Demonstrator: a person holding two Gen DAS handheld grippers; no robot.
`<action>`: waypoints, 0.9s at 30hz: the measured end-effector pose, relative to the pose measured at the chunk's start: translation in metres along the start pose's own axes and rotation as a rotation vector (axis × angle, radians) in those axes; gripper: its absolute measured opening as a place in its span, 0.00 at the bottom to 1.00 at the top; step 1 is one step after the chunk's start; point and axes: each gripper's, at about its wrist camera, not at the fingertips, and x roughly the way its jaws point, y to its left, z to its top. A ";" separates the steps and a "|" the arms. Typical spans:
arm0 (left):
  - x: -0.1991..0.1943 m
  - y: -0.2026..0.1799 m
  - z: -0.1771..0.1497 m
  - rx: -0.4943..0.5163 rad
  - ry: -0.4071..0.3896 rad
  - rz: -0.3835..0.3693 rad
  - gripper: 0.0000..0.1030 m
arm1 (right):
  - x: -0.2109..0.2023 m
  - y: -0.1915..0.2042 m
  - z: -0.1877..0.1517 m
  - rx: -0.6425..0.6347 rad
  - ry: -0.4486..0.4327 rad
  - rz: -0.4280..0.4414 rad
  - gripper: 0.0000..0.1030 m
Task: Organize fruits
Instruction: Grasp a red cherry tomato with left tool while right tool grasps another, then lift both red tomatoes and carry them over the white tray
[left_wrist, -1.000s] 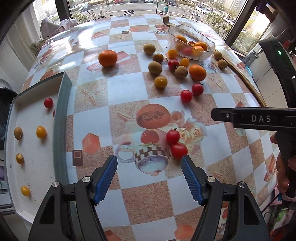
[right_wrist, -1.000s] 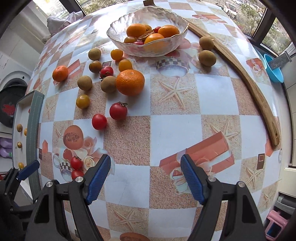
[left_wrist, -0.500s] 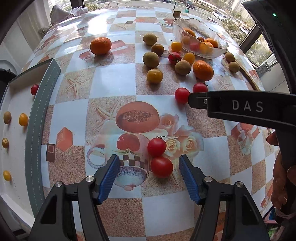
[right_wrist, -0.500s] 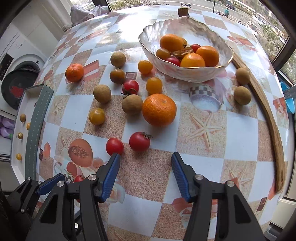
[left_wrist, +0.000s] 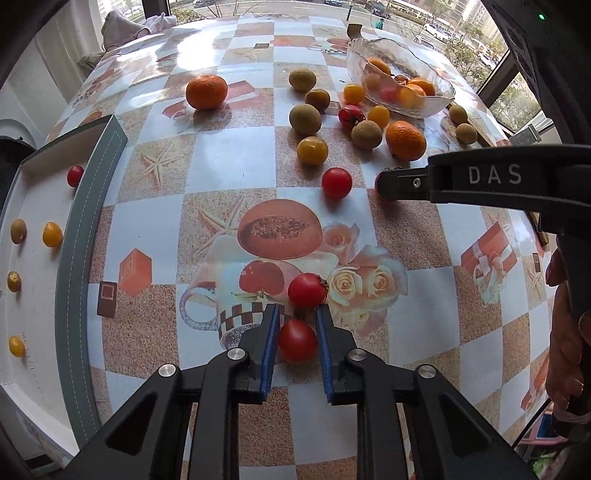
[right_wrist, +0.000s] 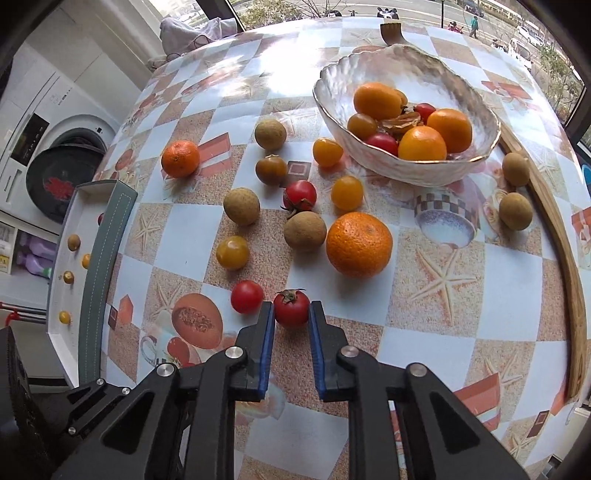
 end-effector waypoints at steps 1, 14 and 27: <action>0.000 0.002 0.000 -0.002 -0.001 -0.007 0.21 | -0.004 -0.006 -0.004 0.004 0.000 -0.001 0.19; -0.001 0.008 -0.001 0.010 0.001 -0.048 0.21 | 0.003 -0.004 -0.007 0.014 0.022 0.002 0.22; -0.015 0.021 -0.016 -0.019 0.018 -0.116 0.21 | -0.016 -0.008 -0.033 0.059 0.039 0.018 0.22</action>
